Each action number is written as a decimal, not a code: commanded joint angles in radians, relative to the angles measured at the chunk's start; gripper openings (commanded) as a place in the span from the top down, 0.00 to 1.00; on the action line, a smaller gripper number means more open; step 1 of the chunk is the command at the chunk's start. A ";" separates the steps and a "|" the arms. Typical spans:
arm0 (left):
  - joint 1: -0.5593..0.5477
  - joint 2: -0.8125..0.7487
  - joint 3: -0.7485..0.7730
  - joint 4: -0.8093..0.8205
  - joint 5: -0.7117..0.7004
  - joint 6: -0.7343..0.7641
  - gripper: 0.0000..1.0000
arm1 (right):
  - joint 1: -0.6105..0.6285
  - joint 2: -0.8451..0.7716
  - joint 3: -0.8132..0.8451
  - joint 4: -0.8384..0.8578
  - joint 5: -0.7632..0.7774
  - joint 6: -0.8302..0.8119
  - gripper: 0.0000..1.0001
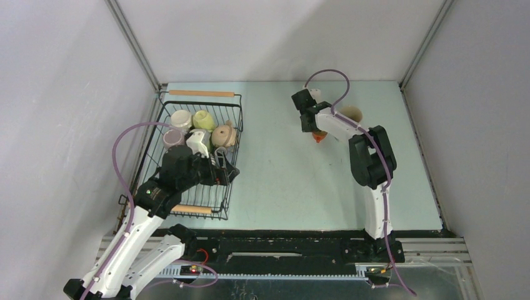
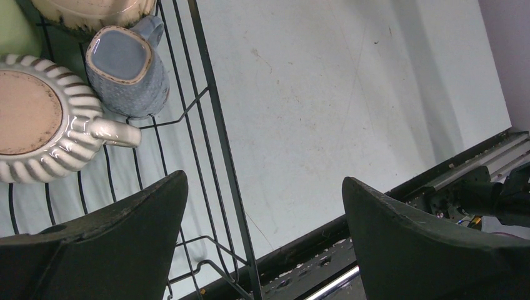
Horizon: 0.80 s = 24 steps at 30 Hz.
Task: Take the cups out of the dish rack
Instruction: Place the cup at the center of the board, then unload the cup from the dish rack.
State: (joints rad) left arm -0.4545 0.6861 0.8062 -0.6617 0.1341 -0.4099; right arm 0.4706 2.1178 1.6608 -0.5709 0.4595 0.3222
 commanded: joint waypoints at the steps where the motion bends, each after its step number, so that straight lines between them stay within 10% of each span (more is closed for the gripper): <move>1: -0.006 -0.009 0.059 -0.009 -0.013 0.003 0.00 | 0.016 -0.120 0.058 -0.072 0.025 0.062 0.64; 14: -0.006 0.015 0.193 -0.124 -0.290 -0.100 0.00 | 0.106 -0.457 -0.021 -0.240 -0.071 0.119 0.17; 24: 0.009 0.128 0.283 -0.286 -0.632 -0.288 0.00 | 0.089 -0.726 -0.219 -0.169 -0.296 0.114 0.01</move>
State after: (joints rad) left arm -0.4557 0.7616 0.9955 -0.8688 -0.3145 -0.5976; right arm 0.5713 1.4689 1.4940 -0.7681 0.2771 0.4221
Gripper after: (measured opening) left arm 0.996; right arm 0.983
